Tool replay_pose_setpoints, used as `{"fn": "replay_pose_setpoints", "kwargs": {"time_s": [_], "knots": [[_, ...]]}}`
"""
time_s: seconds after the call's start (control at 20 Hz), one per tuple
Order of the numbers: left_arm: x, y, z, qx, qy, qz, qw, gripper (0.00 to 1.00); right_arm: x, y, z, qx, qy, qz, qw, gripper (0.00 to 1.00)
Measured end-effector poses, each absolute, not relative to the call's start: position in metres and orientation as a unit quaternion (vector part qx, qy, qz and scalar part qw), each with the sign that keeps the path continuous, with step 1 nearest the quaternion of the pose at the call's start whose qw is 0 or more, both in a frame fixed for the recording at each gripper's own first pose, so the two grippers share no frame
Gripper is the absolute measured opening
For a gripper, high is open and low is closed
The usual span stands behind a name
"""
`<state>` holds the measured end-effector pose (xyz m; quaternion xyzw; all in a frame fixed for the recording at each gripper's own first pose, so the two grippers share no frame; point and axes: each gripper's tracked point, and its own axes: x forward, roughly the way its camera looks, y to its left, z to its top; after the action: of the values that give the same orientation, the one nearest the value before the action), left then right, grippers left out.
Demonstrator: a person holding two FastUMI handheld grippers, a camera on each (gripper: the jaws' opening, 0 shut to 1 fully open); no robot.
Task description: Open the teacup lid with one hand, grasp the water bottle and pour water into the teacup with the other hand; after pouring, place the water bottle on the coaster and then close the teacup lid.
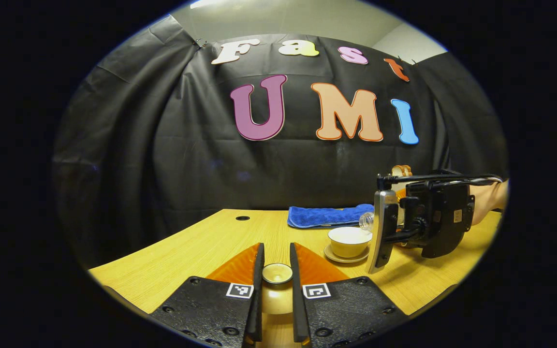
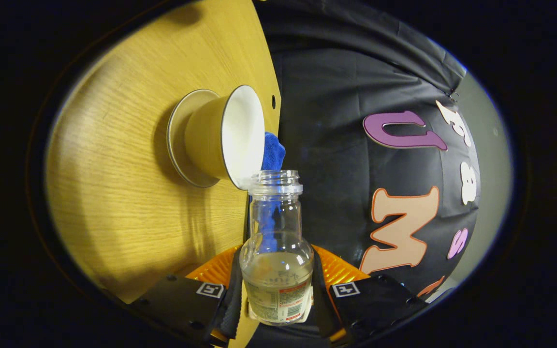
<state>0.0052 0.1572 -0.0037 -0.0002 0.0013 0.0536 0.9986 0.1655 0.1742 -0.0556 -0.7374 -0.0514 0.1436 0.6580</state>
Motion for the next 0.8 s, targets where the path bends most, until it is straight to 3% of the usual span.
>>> {"fn": "replay_pose_setpoints", "kwargs": {"time_s": [0.8], "knots": [[0.005, 0.157, -0.004, 0.0, 0.001, 0.053, 0.999, 0.22, 0.162, 0.179, -0.036, -0.818, -0.101, 0.136, 0.55, 0.66]]}}
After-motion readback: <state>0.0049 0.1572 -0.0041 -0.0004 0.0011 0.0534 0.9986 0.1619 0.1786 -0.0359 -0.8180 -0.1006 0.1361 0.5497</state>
